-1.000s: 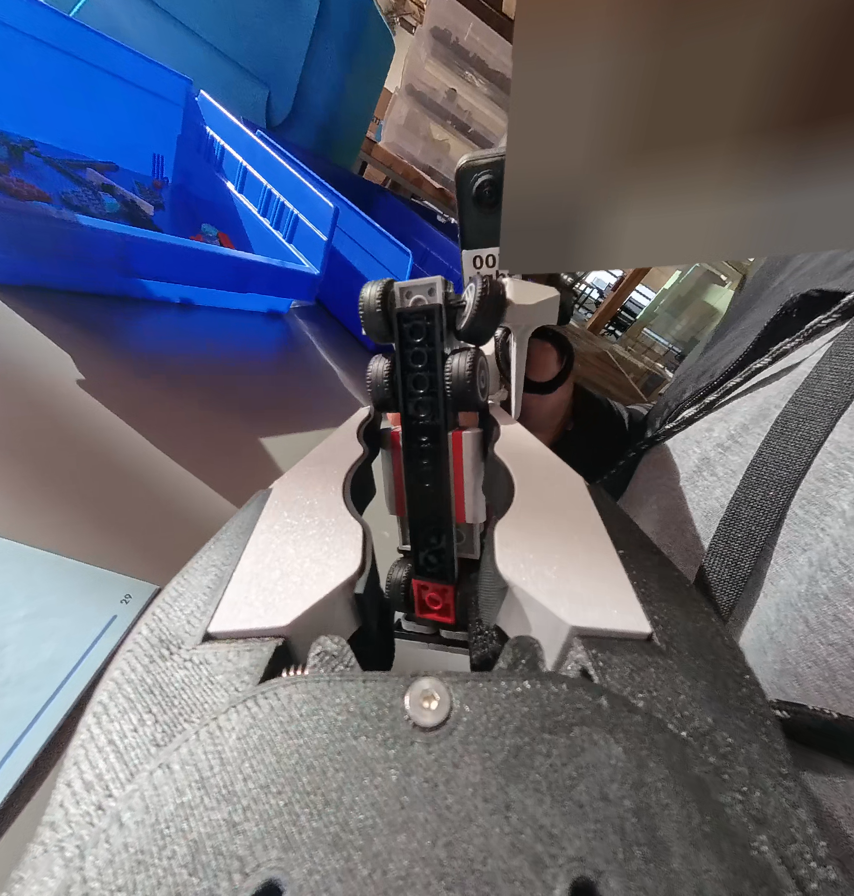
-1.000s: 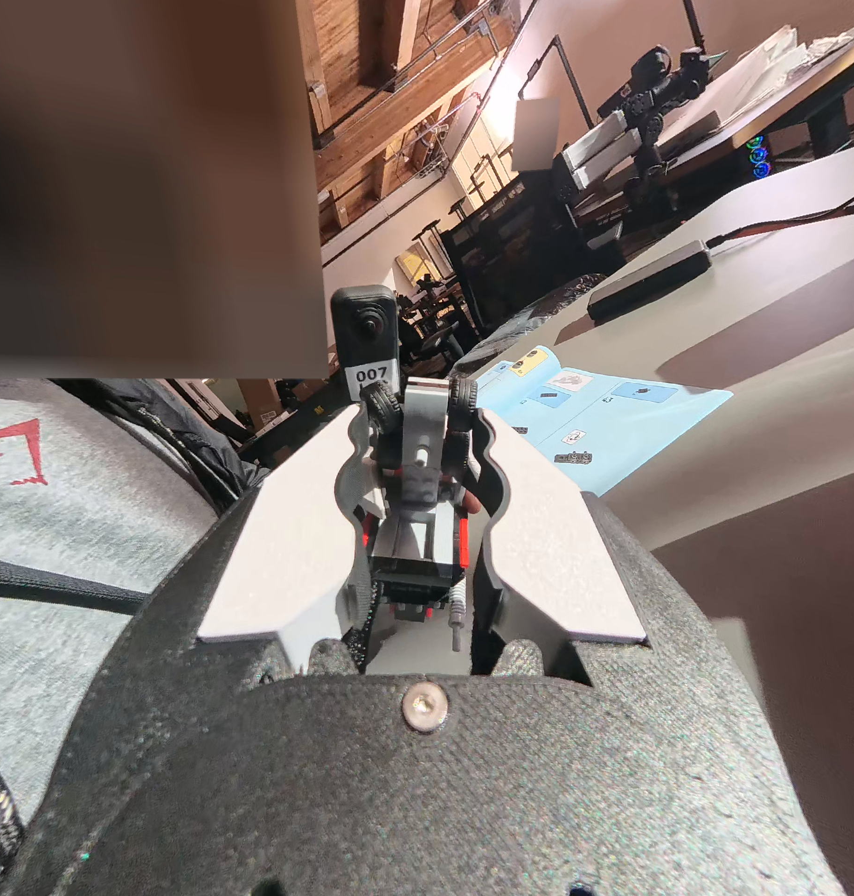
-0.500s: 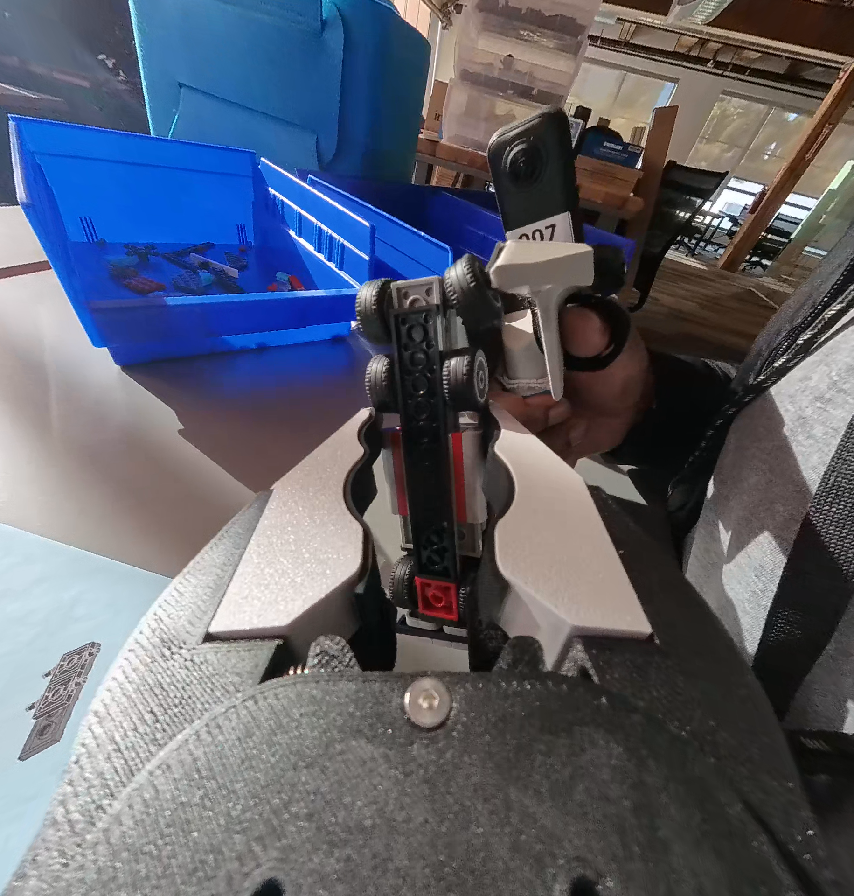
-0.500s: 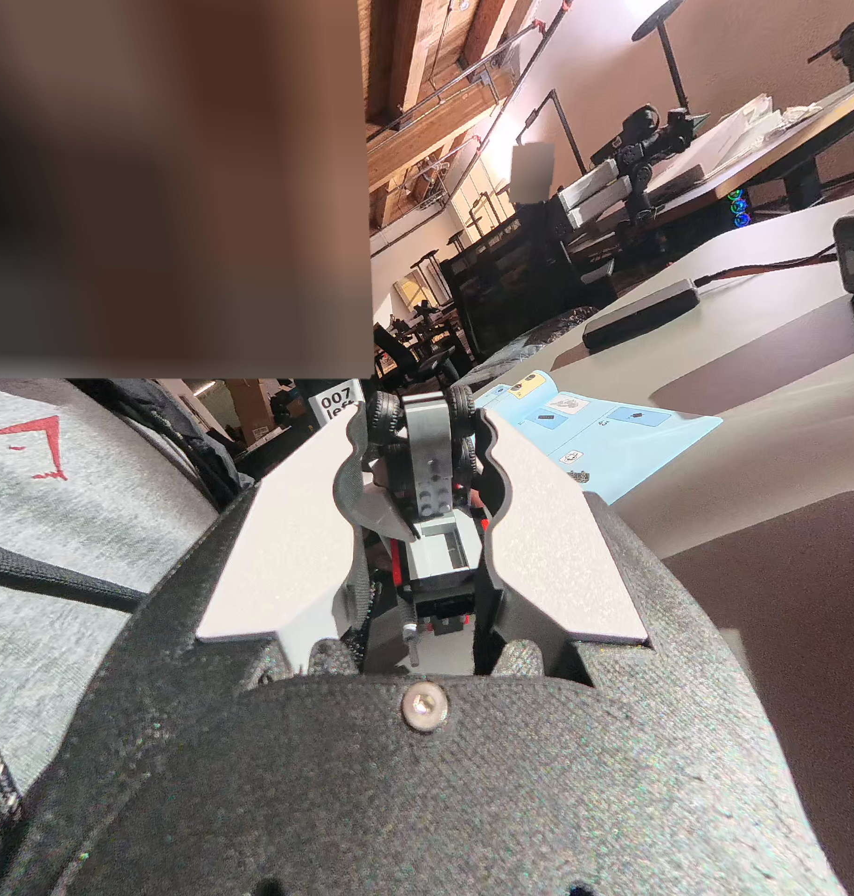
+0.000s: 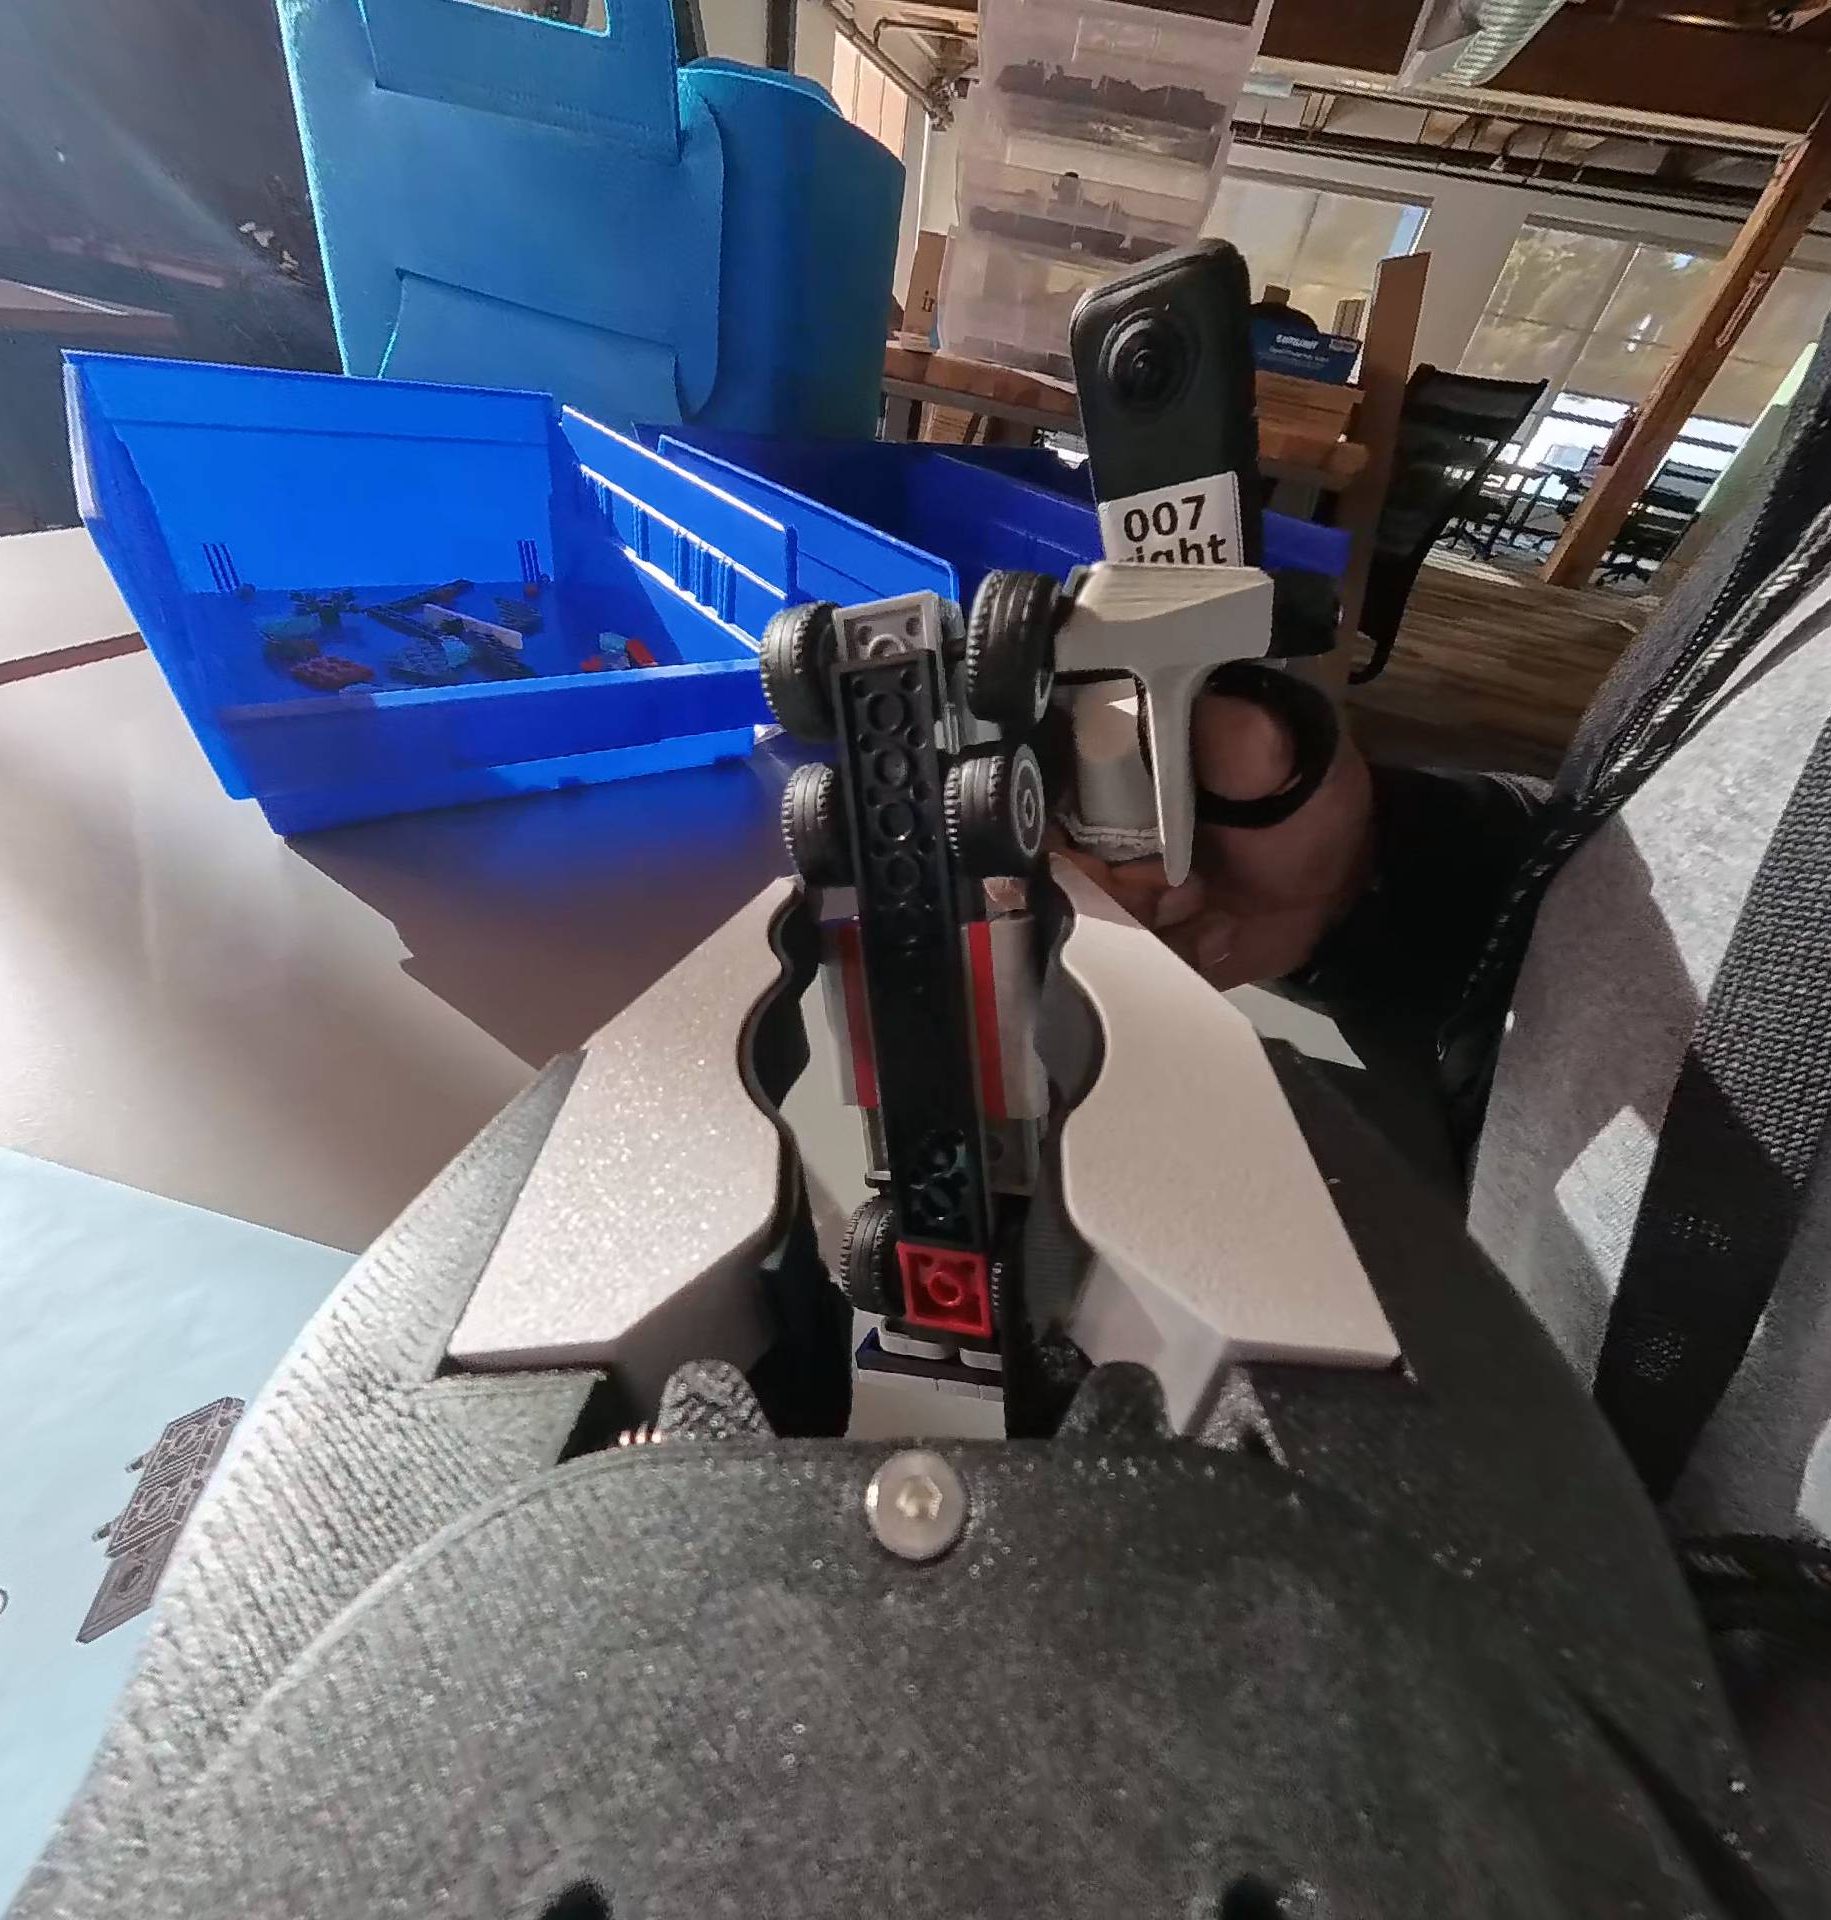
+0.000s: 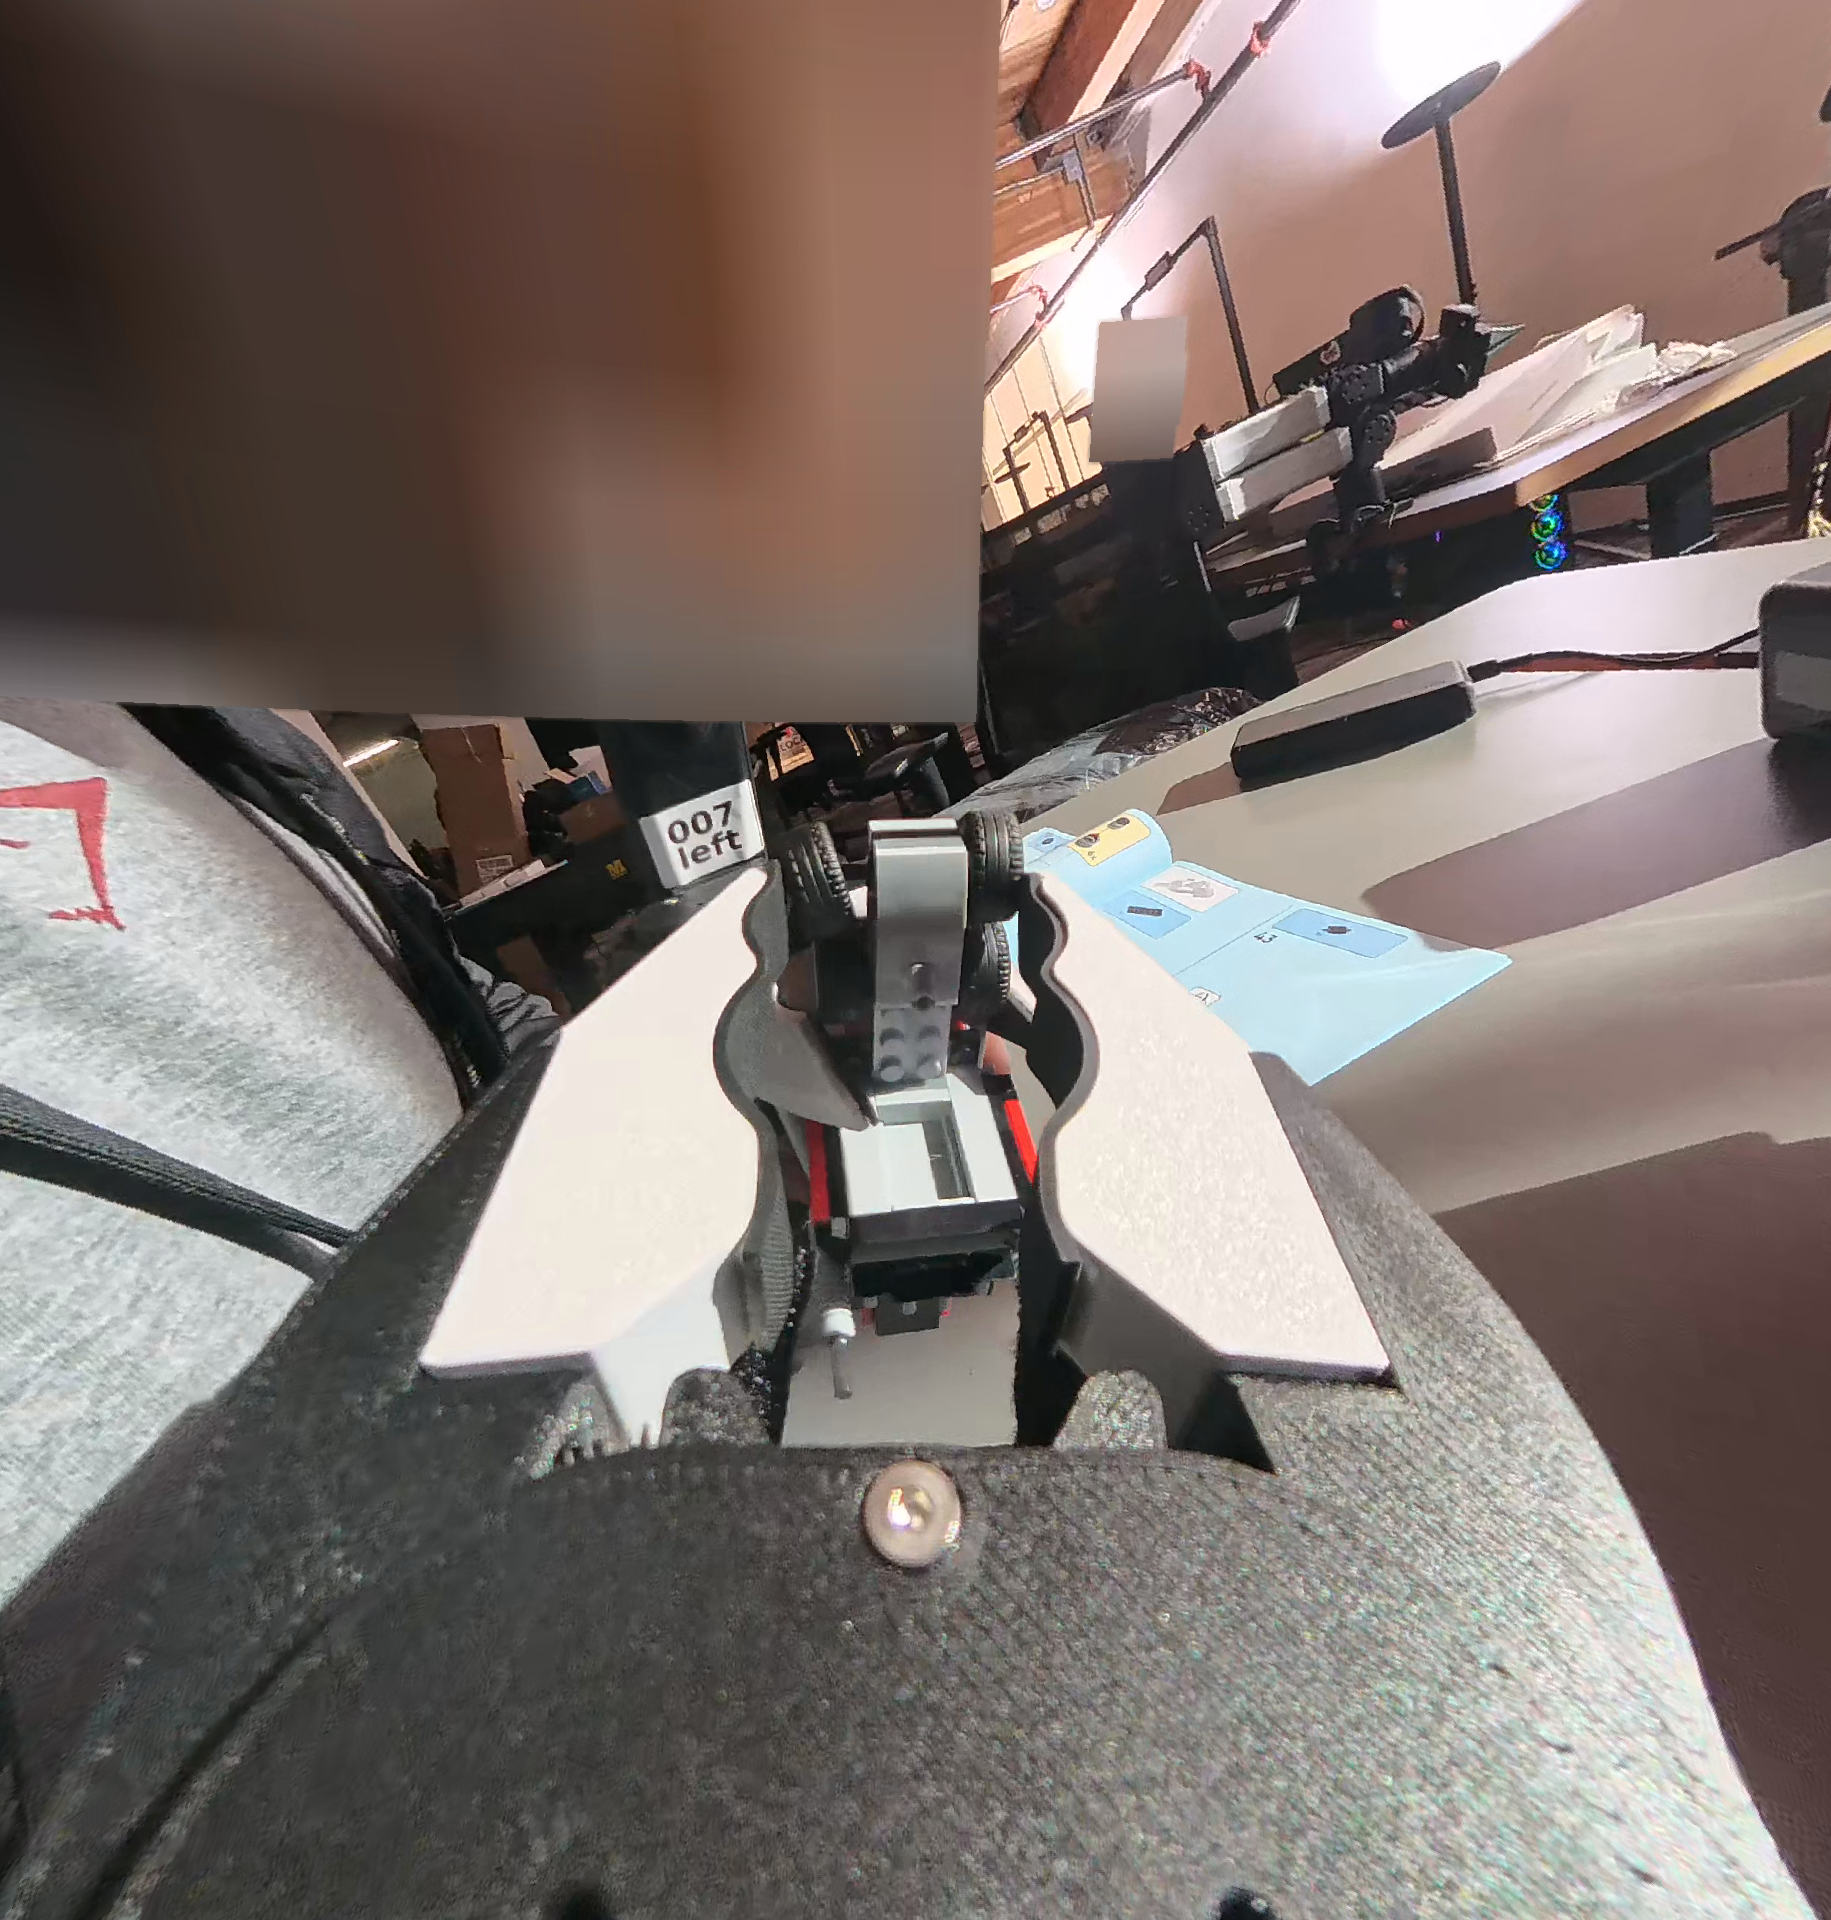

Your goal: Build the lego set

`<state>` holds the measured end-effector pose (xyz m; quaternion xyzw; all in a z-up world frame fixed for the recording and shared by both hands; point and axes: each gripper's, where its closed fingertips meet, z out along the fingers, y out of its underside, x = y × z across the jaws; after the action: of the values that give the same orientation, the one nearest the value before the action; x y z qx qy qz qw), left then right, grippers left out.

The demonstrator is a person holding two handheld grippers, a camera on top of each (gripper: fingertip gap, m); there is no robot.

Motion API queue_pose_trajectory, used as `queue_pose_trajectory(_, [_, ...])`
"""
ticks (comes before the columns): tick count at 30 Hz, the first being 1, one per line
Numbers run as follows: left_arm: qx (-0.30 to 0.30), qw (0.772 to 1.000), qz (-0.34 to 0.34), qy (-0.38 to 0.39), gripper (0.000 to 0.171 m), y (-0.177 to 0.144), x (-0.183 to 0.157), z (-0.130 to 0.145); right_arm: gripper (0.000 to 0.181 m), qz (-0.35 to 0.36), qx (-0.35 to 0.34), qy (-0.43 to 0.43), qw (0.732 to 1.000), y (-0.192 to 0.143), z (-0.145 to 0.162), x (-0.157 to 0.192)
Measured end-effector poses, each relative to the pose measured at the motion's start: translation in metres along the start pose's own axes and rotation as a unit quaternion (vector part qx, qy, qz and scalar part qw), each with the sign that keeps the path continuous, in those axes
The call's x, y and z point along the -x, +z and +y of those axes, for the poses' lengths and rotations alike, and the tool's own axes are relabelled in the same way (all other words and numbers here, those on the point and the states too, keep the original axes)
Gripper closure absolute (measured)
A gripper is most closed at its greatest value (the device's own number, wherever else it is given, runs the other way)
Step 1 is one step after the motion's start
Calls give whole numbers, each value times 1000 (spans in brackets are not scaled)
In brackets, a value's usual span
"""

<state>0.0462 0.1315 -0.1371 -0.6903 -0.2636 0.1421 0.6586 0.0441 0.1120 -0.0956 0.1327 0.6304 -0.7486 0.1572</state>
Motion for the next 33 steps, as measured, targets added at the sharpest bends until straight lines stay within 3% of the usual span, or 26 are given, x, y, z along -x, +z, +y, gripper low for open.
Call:
queue_pose_trajectory(16, [-29,998,-5,60,130,-4,-1,-8,135,38,-4,-155,987,-2,-6,7])
queue_pose_trajectory(28, [-26,994,-10,102,130,-2,-4,-7,137,-6,-32,-53,998,-3,-15,13])
queue_pose_trajectory(33, [-29,993,-15,109,130,-3,-4,-7,137,-8,-29,-62,998,-3,-14,14])
